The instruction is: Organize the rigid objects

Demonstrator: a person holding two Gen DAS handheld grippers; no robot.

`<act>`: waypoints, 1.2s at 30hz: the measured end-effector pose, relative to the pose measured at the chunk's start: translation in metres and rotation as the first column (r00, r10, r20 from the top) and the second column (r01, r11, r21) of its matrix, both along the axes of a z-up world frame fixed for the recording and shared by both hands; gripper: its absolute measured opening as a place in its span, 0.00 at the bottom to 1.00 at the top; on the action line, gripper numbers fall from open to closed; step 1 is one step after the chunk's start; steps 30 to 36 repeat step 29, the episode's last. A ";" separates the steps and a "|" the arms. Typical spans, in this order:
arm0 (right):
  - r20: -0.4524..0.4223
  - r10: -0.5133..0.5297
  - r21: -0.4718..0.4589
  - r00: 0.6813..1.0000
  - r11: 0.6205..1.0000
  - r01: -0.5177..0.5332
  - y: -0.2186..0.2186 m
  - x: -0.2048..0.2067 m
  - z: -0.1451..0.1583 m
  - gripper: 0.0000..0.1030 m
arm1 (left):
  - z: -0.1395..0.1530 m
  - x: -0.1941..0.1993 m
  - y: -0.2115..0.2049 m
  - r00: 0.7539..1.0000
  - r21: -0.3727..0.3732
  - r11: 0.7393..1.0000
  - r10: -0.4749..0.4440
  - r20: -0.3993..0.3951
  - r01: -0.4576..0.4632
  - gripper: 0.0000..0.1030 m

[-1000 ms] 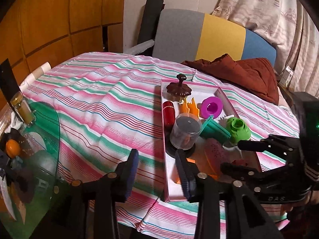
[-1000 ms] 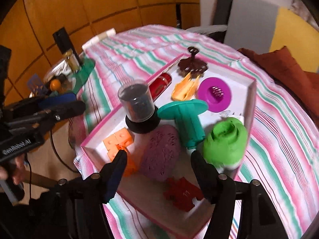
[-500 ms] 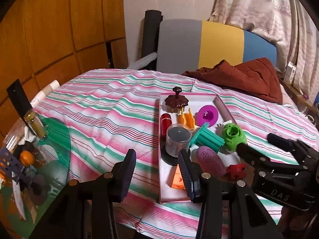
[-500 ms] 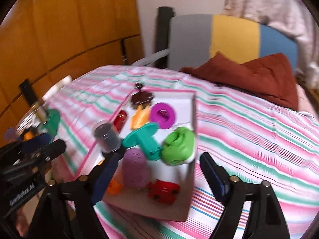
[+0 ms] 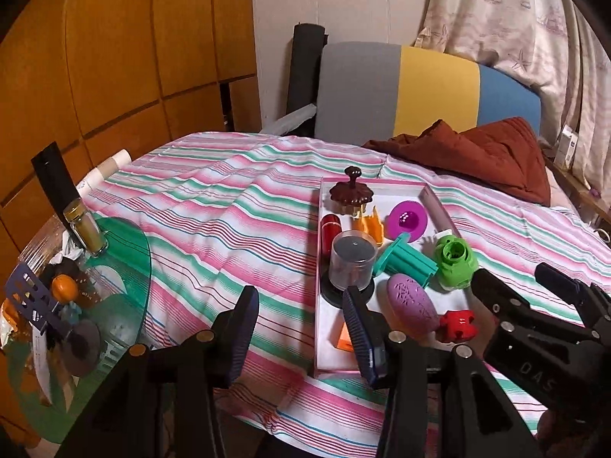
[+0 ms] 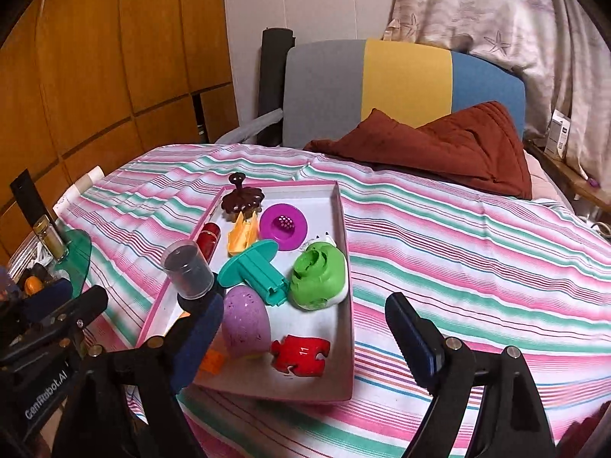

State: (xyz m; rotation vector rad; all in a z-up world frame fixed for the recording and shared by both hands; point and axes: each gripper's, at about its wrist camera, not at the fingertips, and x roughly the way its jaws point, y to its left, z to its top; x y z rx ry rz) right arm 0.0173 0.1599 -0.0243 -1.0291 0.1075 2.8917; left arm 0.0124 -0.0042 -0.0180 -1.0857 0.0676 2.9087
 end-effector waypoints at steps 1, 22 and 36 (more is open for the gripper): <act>-0.002 0.000 0.004 1.000 1.000 0.000 -0.001 0.000 0.001 0.85 | 0.001 0.002 0.000 1.000 -0.003 1.000 0.001 -0.012 -0.001 0.45; -0.004 0.015 0.050 1.000 0.999 -0.015 -0.015 -0.004 0.006 0.85 | 0.007 0.009 -0.007 0.998 0.016 1.000 0.001 -0.063 0.000 0.45; -0.002 0.012 0.055 1.000 0.998 -0.012 -0.016 -0.005 0.004 0.85 | 0.007 0.009 -0.008 0.998 0.023 1.000 -0.003 -0.059 0.004 0.44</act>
